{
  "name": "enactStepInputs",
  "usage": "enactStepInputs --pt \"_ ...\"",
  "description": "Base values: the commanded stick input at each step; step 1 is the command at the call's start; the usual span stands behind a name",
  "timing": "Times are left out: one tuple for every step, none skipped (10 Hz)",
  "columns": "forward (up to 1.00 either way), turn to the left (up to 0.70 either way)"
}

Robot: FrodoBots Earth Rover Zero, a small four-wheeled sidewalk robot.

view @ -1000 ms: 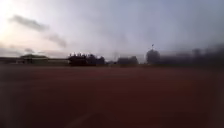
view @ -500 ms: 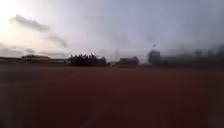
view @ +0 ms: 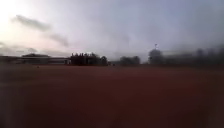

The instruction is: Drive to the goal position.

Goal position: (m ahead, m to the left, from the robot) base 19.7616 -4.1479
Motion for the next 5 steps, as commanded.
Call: enactStepInputs --pt "0.7 0.0" --pt "0.7 0.0" --pt "0.7 0.0" --pt "0.7 0.0" --pt "0.7 0.0"
